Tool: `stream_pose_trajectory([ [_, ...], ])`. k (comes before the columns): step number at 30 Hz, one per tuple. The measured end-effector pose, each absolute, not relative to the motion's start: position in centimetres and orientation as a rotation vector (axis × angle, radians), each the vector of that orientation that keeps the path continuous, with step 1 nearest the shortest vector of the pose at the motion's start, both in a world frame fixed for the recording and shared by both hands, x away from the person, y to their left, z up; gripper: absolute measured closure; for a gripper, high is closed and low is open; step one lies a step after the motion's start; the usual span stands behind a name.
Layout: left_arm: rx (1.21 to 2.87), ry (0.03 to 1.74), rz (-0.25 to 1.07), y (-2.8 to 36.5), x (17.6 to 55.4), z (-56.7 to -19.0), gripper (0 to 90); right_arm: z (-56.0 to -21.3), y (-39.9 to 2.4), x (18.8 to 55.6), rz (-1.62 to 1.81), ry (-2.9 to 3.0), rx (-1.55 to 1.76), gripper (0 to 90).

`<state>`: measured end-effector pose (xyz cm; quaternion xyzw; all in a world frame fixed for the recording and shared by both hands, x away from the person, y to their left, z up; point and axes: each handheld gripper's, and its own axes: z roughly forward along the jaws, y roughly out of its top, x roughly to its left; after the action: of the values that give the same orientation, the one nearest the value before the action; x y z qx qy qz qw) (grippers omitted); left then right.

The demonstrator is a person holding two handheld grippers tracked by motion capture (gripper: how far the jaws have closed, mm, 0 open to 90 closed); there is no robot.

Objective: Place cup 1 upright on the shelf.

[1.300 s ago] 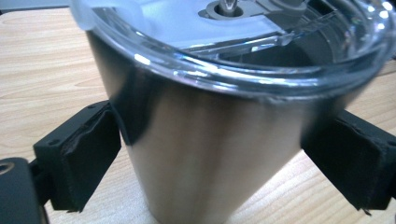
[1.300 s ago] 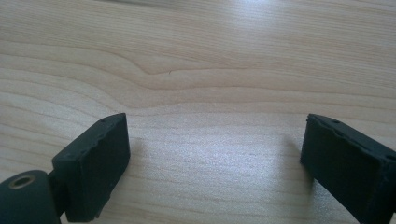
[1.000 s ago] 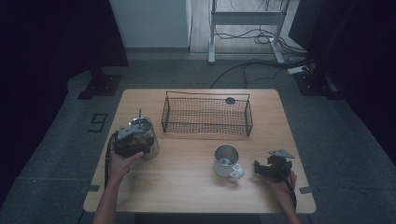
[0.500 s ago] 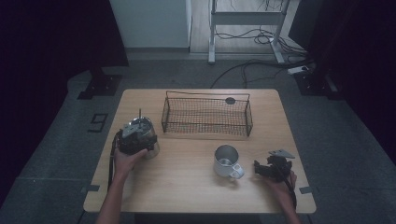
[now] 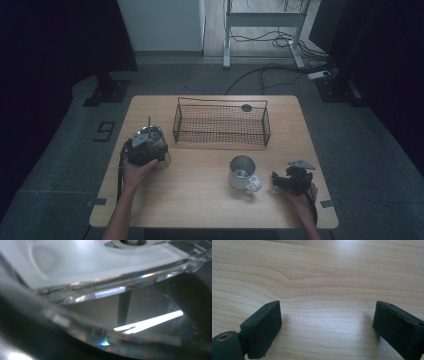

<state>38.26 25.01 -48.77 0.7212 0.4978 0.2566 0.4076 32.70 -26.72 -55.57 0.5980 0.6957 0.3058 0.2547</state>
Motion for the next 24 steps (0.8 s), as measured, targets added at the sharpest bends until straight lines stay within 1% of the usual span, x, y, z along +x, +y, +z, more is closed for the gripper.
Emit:
stream_pose_trajectory([
  [14,1.790,1.237,0.631,24.6,37.6,-47.5,4.0,-55.6,-26.7,32.7,0.831,1.885,1.631,8.0],
  [24,1.805,1.239,0.685,23.0,37.0,-46.0,4.0,-55.5,-26.7,32.7,0.830,1.881,1.631,9.0],
])
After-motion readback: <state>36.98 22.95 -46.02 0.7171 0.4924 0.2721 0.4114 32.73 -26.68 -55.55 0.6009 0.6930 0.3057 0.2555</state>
